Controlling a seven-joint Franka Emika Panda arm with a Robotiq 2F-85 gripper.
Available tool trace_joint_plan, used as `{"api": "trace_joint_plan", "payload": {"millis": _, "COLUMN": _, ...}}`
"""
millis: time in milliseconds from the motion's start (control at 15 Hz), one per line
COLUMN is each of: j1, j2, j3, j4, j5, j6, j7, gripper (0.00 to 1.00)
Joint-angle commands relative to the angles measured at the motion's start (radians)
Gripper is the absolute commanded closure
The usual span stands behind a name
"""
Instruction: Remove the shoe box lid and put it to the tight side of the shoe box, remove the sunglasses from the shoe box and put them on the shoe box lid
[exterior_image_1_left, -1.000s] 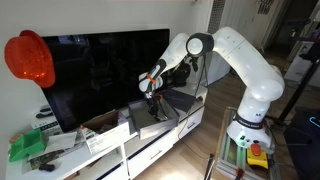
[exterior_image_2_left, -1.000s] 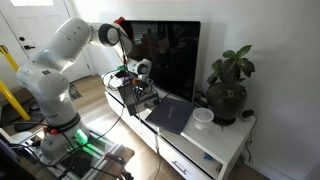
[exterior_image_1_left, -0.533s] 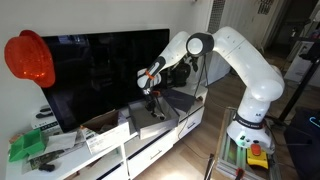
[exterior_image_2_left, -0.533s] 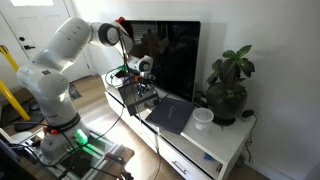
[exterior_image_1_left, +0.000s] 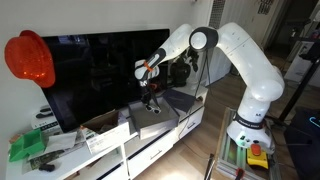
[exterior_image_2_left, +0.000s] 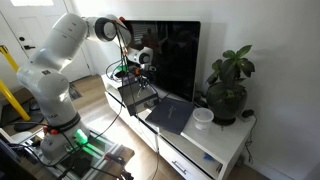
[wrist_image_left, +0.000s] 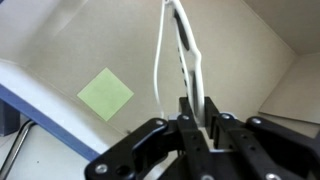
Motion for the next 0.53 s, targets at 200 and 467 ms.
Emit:
{"api": "trace_joint_plan", "payload": {"millis": 200, "j1": 0.014, "j2": -0.195, "j3": 0.022, "j4": -0.093, "j5": 0.005, "j6": -0.012, "j7": 0.024, "gripper": 0.96}}
{"api": "trace_joint_plan", "payload": {"millis": 467, "j1": 0.075, "j2": -0.344, "j3": -0.012, "j4": -0.210, "j5": -0.098, "j6": 0.020, "j7": 0.040, "gripper": 0.96}}
